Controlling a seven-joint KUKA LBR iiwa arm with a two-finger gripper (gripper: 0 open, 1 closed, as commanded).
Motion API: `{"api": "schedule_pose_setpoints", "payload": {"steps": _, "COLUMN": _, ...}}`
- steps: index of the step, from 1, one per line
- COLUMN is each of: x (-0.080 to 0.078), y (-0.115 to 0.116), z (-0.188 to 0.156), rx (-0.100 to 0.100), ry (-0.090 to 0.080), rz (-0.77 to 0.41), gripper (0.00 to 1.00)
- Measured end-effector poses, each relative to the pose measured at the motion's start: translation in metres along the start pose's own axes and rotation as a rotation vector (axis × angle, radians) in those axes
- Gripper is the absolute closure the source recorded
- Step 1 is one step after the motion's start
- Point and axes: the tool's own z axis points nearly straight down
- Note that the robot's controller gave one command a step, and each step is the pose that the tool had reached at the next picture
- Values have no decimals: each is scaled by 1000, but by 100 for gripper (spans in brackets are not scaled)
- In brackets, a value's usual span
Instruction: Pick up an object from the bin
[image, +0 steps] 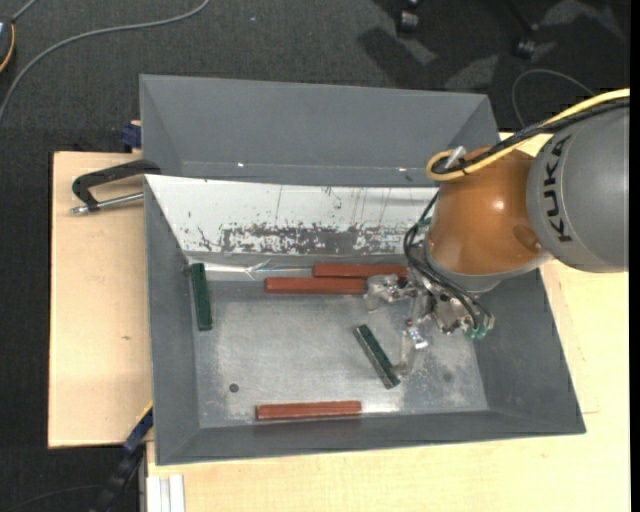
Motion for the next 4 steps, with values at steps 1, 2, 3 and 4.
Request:
{"api": "schedule_pose_setpoints", "payload": {"steps": 1, "x": -13, "y": -51, "z": 47, "rx": 6, "ry": -10, "rz": -613, "gripper": 0}}
{"api": "schedule_pose_setpoints", "payload": {"steps": 2, "x": 39, "y": 11, "z": 23, "rx": 1, "ry": -5, "rz": -748, "gripper": 0}}
{"api": "schedule_pose_setpoints", "payload": {"steps": 3, "x": -53, "y": 5, "z": 47, "rx": 8, "ry": -16, "rz": -851, "gripper": 0}}
{"api": "schedule_pose_setpoints", "payload": {"steps": 4, "x": -10, "y": 68, "z": 6, "rx": 4, "ry": -8, "rz": -1099, "gripper": 0}}
